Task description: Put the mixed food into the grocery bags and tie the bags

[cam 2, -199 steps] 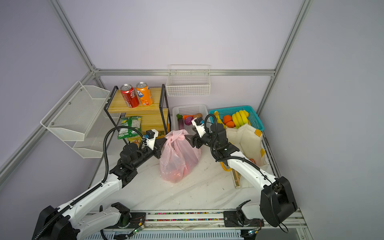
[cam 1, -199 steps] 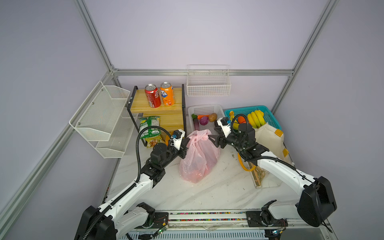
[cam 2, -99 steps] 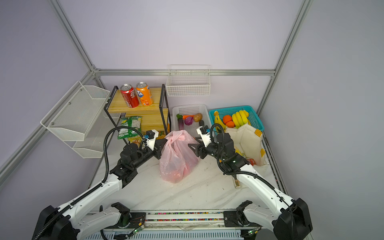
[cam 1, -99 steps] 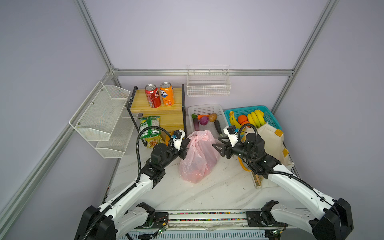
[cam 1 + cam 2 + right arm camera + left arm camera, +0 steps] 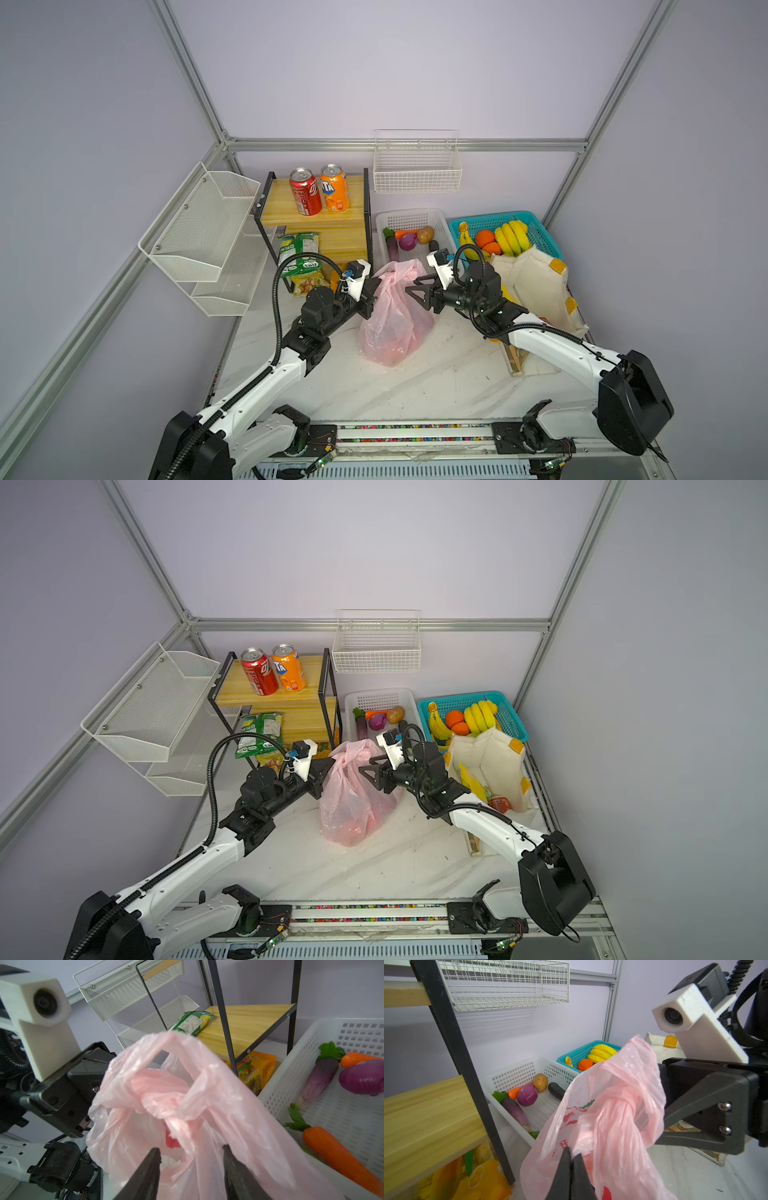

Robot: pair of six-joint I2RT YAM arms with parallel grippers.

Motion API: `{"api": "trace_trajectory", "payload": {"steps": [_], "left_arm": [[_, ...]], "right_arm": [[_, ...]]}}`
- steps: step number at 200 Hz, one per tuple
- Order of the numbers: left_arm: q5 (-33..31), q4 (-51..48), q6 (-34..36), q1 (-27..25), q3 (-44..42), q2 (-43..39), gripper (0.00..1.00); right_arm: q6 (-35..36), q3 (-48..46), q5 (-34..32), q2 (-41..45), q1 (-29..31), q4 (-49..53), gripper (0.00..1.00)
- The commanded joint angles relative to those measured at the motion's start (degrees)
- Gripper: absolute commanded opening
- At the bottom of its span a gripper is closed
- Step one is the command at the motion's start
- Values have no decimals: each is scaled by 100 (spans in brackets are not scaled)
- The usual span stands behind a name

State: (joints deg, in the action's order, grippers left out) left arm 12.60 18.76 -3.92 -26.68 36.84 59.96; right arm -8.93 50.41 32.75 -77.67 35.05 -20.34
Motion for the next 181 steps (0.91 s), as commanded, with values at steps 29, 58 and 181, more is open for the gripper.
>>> {"api": "trace_trajectory", "payload": {"steps": [29, 58, 181], "left_arm": [[99, 291, -109, 23, -212, -99, 0], [110, 282, -106, 22, -212, -107, 0], [-1363, -301, -221, 22, -105, -486, 0]], "right_arm": [[-152, 247, 97, -10, 28, -597, 46], [-119, 291, 52, -38, 30, -578, 37], [489, 294, -1207, 775, 29, 1566, 0]]}}
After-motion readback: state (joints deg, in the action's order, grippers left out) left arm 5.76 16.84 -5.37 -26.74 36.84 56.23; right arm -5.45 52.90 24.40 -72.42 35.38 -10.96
